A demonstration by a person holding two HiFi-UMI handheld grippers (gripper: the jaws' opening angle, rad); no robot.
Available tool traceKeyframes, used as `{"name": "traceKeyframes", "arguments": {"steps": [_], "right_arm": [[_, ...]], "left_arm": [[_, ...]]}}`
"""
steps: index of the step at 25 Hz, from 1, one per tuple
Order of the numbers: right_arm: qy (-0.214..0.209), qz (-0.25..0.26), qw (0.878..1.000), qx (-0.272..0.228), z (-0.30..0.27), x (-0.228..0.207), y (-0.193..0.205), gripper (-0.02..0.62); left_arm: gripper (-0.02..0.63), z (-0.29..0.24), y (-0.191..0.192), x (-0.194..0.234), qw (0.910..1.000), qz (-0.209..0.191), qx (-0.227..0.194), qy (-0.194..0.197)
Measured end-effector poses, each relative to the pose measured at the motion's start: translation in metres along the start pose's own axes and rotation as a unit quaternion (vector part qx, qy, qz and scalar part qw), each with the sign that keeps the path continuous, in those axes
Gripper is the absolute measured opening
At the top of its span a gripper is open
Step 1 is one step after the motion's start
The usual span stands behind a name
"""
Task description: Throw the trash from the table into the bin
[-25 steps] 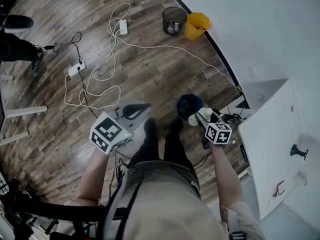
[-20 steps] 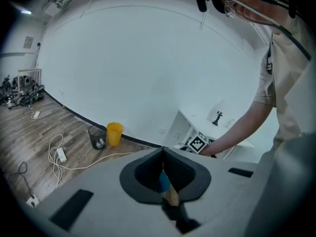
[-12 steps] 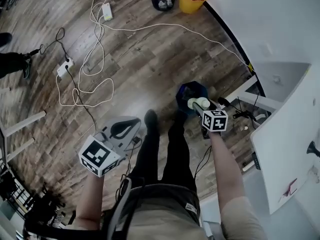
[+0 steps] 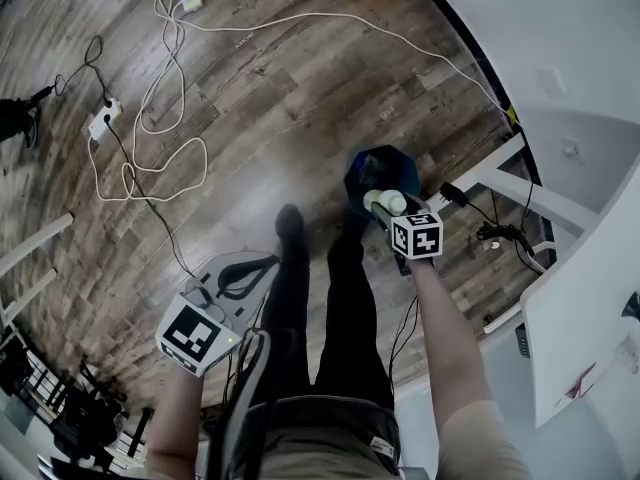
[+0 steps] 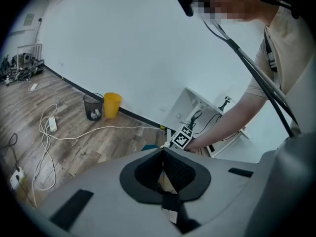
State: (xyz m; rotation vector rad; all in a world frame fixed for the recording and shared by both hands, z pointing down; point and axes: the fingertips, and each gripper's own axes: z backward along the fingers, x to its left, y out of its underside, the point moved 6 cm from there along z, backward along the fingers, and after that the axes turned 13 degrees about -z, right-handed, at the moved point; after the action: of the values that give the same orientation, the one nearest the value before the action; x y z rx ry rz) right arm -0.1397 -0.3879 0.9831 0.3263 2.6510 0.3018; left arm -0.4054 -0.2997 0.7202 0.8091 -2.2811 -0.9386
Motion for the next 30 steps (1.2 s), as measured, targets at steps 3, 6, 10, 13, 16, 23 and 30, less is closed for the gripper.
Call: {"name": "traceKeyframes", "arguments": {"steps": [3, 6, 10, 13, 16, 23, 30], "right_arm": [[0.018, 0.021, 1.0, 0.013, -0.015, 0.0, 0.009, 0.322], [0.032, 0.03, 0.999, 0.027, -0.03, -0.002, 0.019, 0.322], [0.05, 0.012, 0.998, 0.036, -0.041, -0.007, 0.026, 0.322], [0.06, 0.003, 0.997, 0.045, -0.04, -0.011, 0.033, 0.322], [0.058, 0.002, 0.997, 0.054, -0.042, -0.014, 0.032, 0.322], [0.033, -0.06, 0.997, 0.034, -0.025, -0.004, 0.03, 0.322], [-0.091, -0.211, 0.964, -0.133, 0.089, 0.084, -0.022, 0.322]], "left_arm": [[0.012, -0.002, 0.014, 0.0, 0.9999, 0.012, 0.004, 0.0], [0.012, -0.003, 0.025, 0.002, 0.9999, 0.009, 0.014, 0.003], [0.012, -0.002, 0.035, 0.008, 0.9998, 0.002, 0.021, 0.002], [0.012, -0.002, 0.036, 0.008, 0.9993, -0.016, 0.033, 0.005], [0.012, -0.003, 0.036, 0.013, 0.9995, -0.016, 0.026, 0.001], [0.012, -0.004, 0.035, 0.016, 0.9995, -0.011, 0.029, 0.001], [0.012, 0.018, -0.019, 0.015, 0.9987, -0.048, -0.003, -0.017]]}}
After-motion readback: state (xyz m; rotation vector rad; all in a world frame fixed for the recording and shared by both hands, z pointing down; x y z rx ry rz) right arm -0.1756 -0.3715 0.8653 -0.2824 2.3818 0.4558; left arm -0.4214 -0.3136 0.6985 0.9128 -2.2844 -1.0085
